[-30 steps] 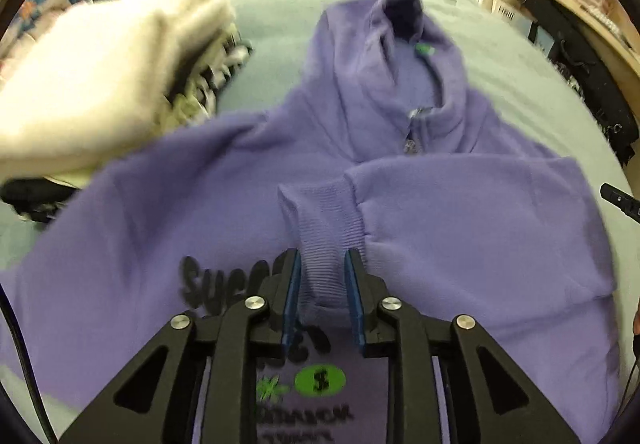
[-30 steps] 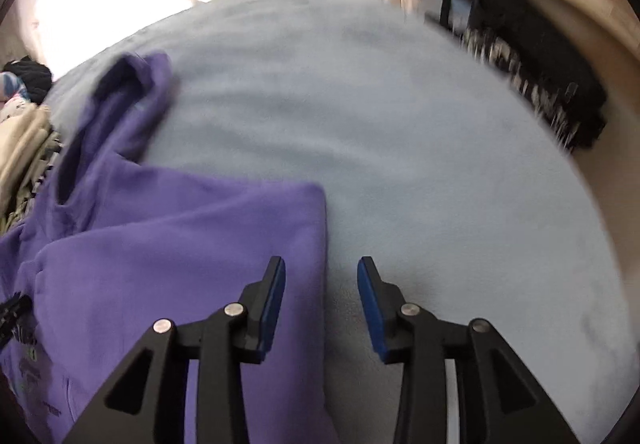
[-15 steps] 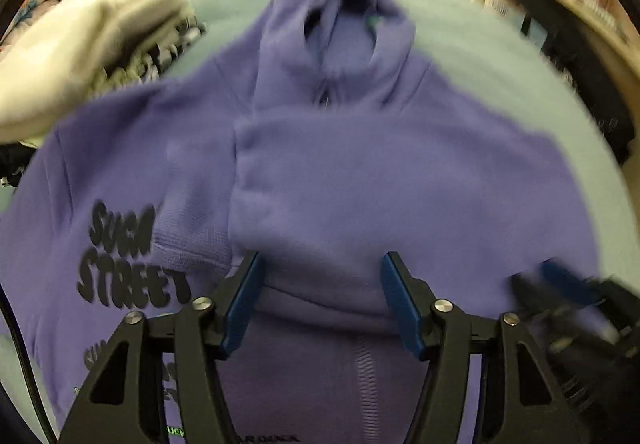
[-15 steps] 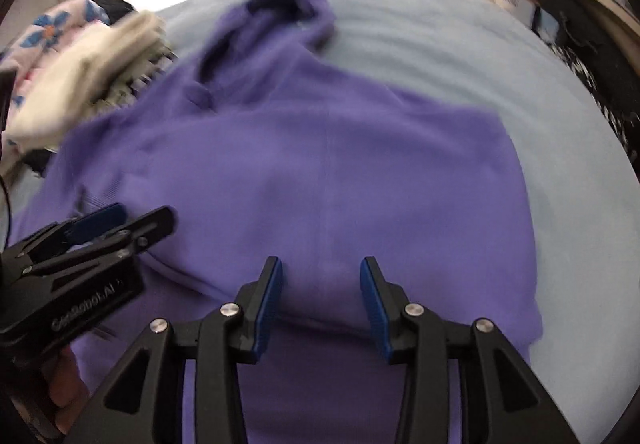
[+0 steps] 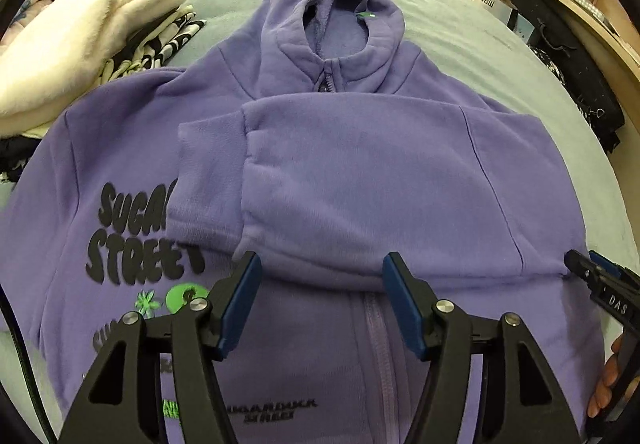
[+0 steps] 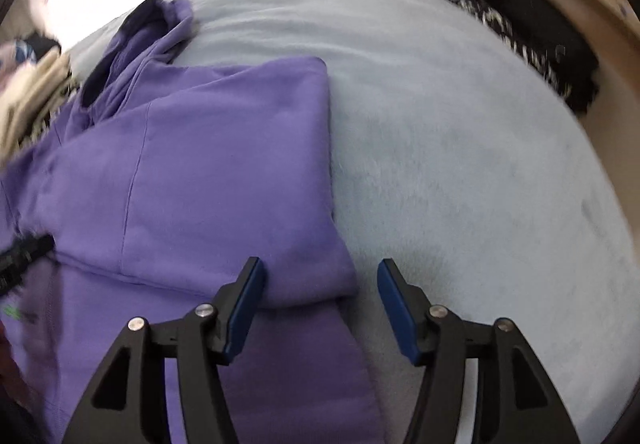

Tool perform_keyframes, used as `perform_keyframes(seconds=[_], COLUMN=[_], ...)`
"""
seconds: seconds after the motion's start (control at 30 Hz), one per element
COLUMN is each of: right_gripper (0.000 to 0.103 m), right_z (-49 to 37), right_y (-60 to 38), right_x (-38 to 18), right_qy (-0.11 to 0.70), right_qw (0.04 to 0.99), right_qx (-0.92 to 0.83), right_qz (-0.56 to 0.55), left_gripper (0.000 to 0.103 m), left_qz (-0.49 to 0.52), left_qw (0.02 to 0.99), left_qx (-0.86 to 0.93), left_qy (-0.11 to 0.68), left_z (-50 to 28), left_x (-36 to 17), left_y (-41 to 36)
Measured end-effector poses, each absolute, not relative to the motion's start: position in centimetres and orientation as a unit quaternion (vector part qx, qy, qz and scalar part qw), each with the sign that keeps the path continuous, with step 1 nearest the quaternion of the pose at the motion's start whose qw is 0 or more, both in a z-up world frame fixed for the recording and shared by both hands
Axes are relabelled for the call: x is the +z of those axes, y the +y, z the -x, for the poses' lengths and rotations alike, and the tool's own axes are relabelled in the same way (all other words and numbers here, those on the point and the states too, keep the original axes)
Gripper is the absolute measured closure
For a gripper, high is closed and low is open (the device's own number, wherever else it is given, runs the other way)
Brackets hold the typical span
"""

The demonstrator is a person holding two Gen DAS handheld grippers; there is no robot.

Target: Fold large clothes

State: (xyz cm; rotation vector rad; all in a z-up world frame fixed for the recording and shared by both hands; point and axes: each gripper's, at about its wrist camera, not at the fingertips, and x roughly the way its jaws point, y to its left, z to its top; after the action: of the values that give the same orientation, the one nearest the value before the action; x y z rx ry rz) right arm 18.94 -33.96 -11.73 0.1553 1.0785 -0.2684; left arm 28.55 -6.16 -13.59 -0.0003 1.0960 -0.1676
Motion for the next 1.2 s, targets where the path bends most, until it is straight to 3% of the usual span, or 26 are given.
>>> perform_keyframes(seconds=[0.4, 0.63, 1.2], right_gripper=[0.044, 0.043, 0.043], right_z=[-15.2, -10.4, -7.3], right_y=[-30.2, -28.1, -12.0], right_x=[-9.5, -8.9, -5.0], right_qy=[0.507, 0.502, 0.472], right_qw=[0.848, 0.846, 0.881], right_qx=[-0.130, -0.090, -0.006], right_qz=[-0.084, -0.153, -0.005], left_gripper=[0.041, 0.041, 0.041], left_qz=[-0.004, 0.002, 0.081], left_qw=[0.851, 0.860, 0.878], left_qx=[-0.046, -0.039, 0.015], left_qy=[0.524, 0.509, 0.472], left_z=[-24.1, -18.1, -8.8], left_x=[-11.1, -8.4, -4.1], left_y=[-5.0, -3.1, 10.8])
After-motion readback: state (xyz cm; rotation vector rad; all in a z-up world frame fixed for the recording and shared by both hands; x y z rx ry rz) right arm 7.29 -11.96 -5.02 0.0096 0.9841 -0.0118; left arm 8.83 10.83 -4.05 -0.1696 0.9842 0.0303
